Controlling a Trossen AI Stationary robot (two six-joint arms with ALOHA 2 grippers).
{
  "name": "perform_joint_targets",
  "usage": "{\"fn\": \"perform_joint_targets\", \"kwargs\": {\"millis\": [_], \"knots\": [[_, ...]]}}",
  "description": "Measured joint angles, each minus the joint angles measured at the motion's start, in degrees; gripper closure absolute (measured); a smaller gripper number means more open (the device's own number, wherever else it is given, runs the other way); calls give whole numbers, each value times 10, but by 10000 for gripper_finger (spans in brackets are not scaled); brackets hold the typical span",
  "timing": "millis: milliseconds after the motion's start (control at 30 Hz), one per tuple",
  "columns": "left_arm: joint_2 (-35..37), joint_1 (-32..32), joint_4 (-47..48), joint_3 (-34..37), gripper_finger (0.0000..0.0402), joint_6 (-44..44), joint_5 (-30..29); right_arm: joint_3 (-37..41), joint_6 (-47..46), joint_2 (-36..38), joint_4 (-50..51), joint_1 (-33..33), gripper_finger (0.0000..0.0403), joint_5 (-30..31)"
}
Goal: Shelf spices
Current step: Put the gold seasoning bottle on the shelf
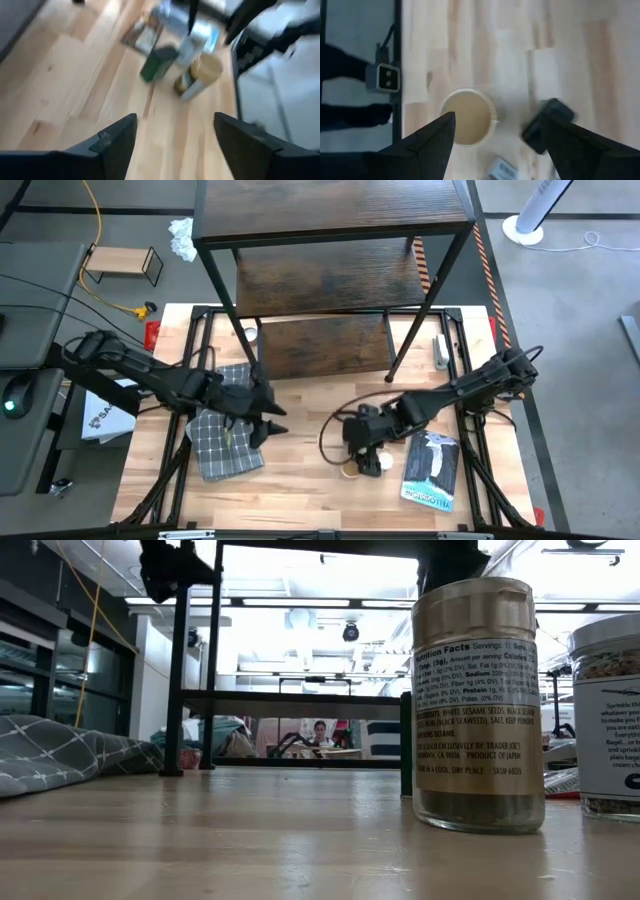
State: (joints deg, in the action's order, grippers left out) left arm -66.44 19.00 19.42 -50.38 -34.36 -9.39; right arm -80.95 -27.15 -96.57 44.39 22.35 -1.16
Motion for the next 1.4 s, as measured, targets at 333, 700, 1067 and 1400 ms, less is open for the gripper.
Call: {"fn": "perform_joint_targets", "kwargs": {"millis": [333,700,1067,1400], "knots": [[-47,18,47,-28,154,55,-1,-98,2,-99,57,66,119,69],[-49,24,55,-28,155,76,8,-236,2,-218,204,81,119,123],[-49,34,74,-28,154,35,10,-252,-9,-228,227,75,119,128],[-49,37,73,-28,155,30,0,-298,16,-229,230,78,119,121]]}}
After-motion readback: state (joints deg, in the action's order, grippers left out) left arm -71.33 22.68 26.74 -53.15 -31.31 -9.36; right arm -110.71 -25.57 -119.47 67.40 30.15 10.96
